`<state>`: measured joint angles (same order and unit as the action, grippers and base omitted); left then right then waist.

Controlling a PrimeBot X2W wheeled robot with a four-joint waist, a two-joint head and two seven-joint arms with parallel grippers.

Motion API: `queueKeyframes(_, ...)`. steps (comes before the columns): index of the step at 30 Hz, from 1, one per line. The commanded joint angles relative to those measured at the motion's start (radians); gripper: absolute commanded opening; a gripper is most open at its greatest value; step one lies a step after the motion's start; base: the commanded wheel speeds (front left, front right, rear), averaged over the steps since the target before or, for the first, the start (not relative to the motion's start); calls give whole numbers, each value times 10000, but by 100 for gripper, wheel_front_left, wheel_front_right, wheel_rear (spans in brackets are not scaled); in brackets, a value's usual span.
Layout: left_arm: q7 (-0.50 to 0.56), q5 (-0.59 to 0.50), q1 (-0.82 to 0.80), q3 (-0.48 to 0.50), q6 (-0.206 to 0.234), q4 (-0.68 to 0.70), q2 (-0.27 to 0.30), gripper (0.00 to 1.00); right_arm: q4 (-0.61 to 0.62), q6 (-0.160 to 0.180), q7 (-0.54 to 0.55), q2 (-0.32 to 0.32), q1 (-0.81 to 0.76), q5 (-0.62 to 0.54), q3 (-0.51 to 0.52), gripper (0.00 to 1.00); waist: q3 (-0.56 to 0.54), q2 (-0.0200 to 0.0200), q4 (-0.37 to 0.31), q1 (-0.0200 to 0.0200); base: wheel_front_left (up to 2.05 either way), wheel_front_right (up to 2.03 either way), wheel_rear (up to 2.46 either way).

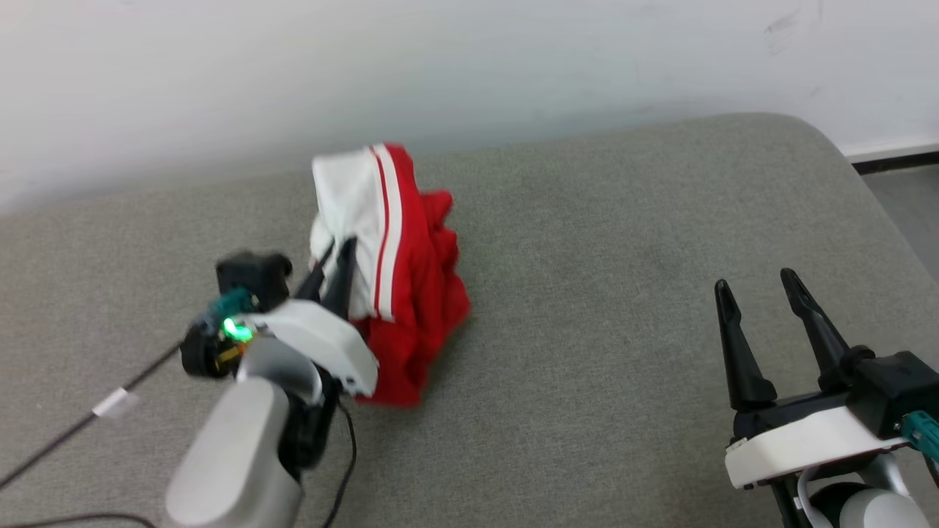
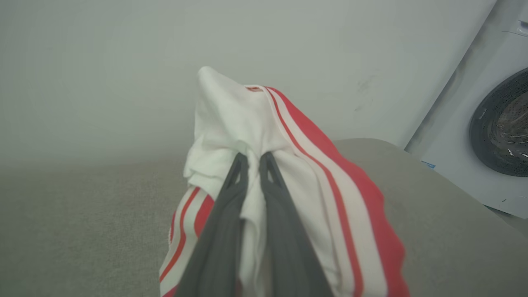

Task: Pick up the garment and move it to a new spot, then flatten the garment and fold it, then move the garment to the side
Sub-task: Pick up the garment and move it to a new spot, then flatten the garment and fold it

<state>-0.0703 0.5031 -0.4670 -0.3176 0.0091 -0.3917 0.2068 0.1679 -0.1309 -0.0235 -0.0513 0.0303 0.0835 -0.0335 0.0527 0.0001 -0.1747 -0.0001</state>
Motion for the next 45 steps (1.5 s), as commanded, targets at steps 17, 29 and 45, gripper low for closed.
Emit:
queueKeyframes(17,-1083,-645,1404,-1236,32,392,-693,100,-164,3,-226,18,132,162,73,100,298,-1,648,1,0,0,0)
queueKeyframes(29,-1608,-930,2635,-115,1218,2188,364,100,-245,3,113,17,-396,37,170,100,-392,-1,1431,1,0,0,0)
queueKeyframes(45,-991,-789,4007,120,1642,3408,1183,100,-180,3,471,18,-937,79,332,100,-598,-1,1361,1,0,0,0)
